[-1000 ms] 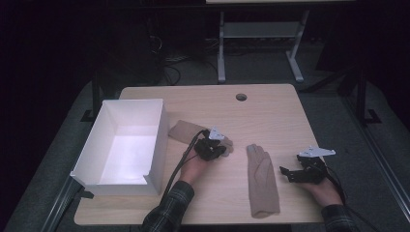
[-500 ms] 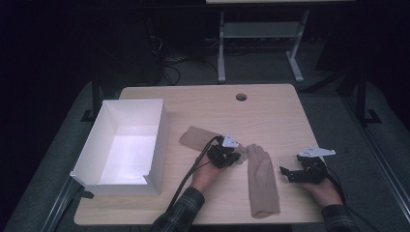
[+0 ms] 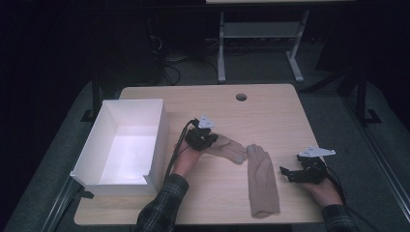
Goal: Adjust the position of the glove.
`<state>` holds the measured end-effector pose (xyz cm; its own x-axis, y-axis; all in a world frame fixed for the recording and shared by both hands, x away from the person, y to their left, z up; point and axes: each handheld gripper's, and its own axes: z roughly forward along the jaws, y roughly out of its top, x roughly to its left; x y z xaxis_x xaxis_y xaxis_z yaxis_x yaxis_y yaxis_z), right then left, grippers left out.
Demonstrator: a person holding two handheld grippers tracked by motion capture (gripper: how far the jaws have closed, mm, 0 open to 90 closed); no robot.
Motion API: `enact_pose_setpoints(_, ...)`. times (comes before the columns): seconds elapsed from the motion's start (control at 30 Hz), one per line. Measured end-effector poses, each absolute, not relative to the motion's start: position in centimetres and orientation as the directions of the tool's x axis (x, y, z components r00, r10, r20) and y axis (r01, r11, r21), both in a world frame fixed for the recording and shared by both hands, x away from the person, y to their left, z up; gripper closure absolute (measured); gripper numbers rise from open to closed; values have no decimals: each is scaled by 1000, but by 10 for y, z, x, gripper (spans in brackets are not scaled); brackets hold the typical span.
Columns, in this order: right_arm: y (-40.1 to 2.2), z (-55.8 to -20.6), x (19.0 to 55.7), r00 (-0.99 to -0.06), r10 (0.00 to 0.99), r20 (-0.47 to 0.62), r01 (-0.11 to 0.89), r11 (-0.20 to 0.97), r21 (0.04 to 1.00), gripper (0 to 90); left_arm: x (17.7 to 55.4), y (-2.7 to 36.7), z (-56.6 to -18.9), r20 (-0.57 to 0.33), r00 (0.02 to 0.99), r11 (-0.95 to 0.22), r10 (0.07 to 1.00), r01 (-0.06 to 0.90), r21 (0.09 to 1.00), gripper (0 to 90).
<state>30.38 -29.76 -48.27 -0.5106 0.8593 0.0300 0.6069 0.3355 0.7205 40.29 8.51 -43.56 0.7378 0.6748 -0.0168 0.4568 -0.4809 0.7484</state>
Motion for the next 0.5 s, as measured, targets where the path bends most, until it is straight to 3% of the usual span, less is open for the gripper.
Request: enact_pose_setpoints(0.5, -298, -483, 304, -510, 859, 30, 607, 335, 720, 131, 425, 106, -457, 28, 642, -497, 766, 564, 659, 897)
